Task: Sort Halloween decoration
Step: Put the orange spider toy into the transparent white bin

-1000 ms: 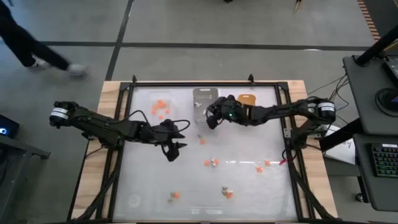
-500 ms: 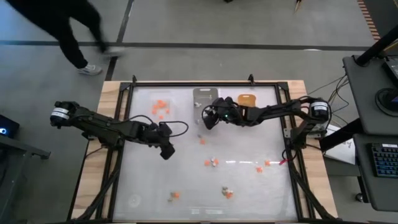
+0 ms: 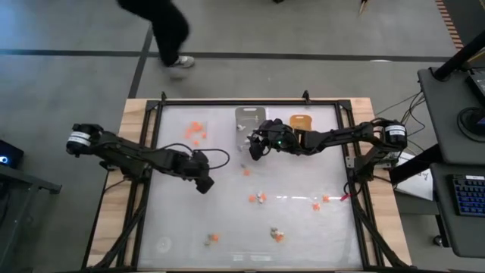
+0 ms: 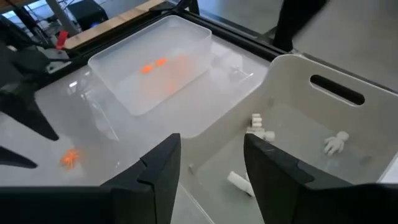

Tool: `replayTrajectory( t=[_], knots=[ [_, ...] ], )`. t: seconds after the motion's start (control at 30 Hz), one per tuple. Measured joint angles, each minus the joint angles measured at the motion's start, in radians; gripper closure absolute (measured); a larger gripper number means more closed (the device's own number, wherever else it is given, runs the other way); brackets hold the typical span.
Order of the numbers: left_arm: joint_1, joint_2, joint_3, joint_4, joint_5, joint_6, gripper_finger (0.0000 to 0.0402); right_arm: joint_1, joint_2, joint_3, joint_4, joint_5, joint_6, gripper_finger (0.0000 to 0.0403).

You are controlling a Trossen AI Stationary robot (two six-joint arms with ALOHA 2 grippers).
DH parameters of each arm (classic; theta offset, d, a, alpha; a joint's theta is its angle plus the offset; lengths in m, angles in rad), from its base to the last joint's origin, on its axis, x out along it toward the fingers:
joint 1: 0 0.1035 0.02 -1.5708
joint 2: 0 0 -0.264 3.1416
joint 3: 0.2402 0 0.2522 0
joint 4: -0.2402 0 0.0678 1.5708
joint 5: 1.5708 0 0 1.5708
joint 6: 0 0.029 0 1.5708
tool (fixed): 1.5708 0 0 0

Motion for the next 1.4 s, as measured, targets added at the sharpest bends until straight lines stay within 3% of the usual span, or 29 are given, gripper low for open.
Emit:
replayTrajectory(
  t=[0.67, 1.4],
  knots=[
    [0.040, 0.260, 0.108, -0.045, -0.011, 0.068, 0.0228, 0.007, 0.000, 0.000, -0.002, -0.005, -0.004, 0.0236],
    [0.041, 0.269, 0.146, -0.063, -0.009, 0.097, 0.0364, 0.013, -0.001, -0.001, -0.002, -0.005, -0.004, 0.0236]
  ],
)
